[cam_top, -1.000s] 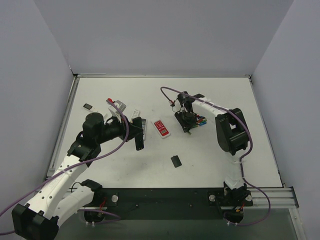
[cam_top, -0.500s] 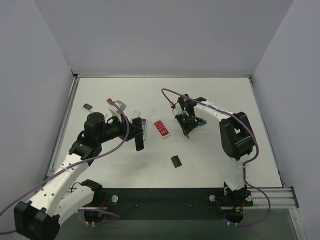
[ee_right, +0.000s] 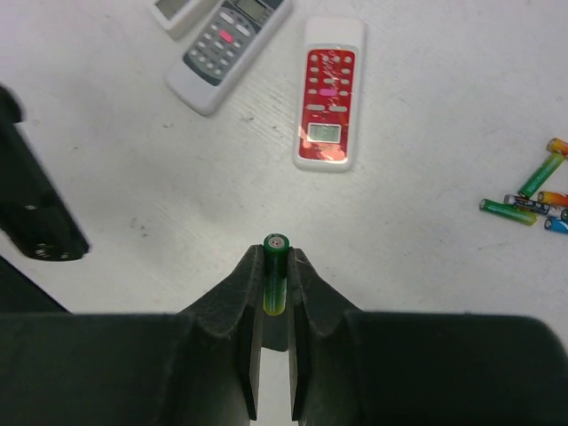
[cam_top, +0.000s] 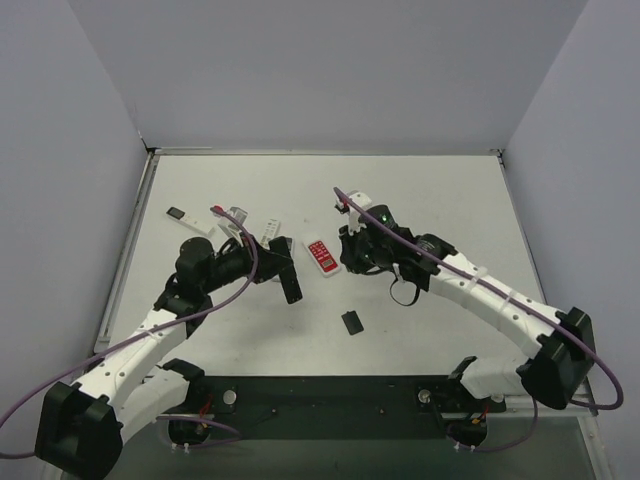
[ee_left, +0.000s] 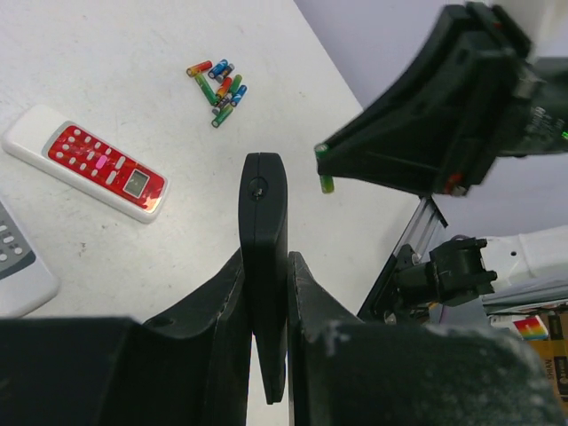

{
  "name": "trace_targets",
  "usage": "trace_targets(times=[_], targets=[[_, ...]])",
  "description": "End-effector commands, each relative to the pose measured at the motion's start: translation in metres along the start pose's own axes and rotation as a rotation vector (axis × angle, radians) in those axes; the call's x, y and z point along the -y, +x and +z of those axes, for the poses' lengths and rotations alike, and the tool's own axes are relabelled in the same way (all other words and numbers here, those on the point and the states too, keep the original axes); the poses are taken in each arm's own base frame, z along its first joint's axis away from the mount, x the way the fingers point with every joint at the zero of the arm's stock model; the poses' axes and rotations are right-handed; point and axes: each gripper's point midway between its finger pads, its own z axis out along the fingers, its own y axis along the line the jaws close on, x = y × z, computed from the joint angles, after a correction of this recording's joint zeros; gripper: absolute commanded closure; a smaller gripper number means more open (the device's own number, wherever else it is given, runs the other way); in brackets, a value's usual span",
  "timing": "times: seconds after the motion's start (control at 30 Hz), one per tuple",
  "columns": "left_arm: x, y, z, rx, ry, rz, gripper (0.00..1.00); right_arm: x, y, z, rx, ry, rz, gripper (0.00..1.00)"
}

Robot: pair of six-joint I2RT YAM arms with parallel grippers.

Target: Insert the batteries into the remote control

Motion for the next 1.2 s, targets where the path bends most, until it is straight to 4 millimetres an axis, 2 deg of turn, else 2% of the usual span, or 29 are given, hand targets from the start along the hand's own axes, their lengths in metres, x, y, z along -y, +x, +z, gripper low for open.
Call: trace_targets(times=[0.0,0.03,0.1,0.27,0.43,0.57,0.77,1.17], targets=[[0.035,-0.036,0.003,0.147,0.155,-0.018,1.00,-0.027,-0.024,-0.027,0.193,-0.001,0.059,1.00],[0.035,-0.034,0.003,0.151,0.161,-0.028,1.00,-0.033,-0.033,-0.032,0.244,-0.016,0.075,1.00],[0.041,-0.042,0.002,0.193,0.183,-0.041,1.00,-0.045,-0.036,-0.045,0.306,-0.048,0.072,1.00],[0.057,-0.042,0.000,0.229,0.243,-0.052,1.00,-0.079,-0.058,-0.076,0.490,-0.137,0.087,1.00],[0.066,-0.041,-0.001,0.248,0.276,-0.084,1.00,-0.105,-0.069,-0.092,0.578,-0.201,0.060,1.00],[0.069,-0.037,0.000,0.248,0.291,-0.101,1.00,-0.124,-0.068,-0.092,0.581,-0.227,0.016,1.00],[0.074,-0.039,-0.004,0.266,0.315,-0.130,1.00,-0.134,-0.060,-0.081,0.554,-0.219,-0.017,1.00],[0.075,-0.039,-0.008,0.275,0.315,-0.143,1.00,-0.133,-0.052,-0.065,0.529,-0.161,-0.069,1.00]])
